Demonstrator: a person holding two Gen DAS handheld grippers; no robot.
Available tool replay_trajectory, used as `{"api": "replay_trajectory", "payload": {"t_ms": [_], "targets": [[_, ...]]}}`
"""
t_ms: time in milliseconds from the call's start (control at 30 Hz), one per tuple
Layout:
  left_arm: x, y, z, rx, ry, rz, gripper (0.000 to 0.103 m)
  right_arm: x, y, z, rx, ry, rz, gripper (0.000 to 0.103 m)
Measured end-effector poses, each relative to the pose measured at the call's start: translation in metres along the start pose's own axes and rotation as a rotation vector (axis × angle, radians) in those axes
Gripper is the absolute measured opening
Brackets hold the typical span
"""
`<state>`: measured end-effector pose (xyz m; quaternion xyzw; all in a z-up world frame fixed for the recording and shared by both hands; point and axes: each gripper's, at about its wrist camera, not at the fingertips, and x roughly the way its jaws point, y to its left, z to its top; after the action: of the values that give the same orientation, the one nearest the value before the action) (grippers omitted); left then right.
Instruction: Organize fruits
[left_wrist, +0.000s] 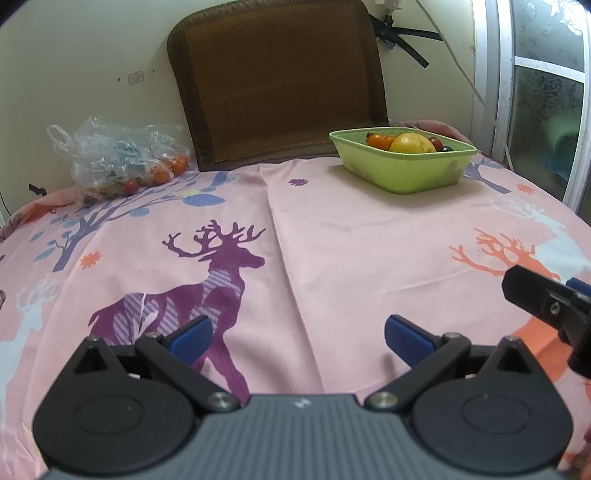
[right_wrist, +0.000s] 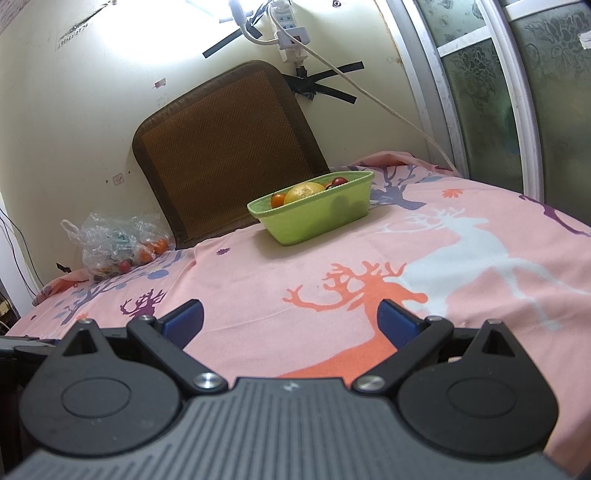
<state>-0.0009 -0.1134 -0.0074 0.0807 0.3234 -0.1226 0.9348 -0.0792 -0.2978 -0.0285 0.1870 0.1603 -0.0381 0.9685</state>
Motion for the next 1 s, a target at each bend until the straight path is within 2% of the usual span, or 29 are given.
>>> {"api": "replay_trajectory", "payload": {"t_ms": [667, 1000], "targets": [[0.0004, -0.0004, 0.002, 0.017, 0.006, 0.008, 0.103, 0.0004, 0.0016, -0.0003, 0.001, -0.003, -0.004, 0.102], [-0.0062, 0.0007, 0.0036, 0.024, -0.035, 0.005, 0.103, 0.0001, 0.0029, 0.0002, -0.002, -0.003, -0.004, 0.102]]}}
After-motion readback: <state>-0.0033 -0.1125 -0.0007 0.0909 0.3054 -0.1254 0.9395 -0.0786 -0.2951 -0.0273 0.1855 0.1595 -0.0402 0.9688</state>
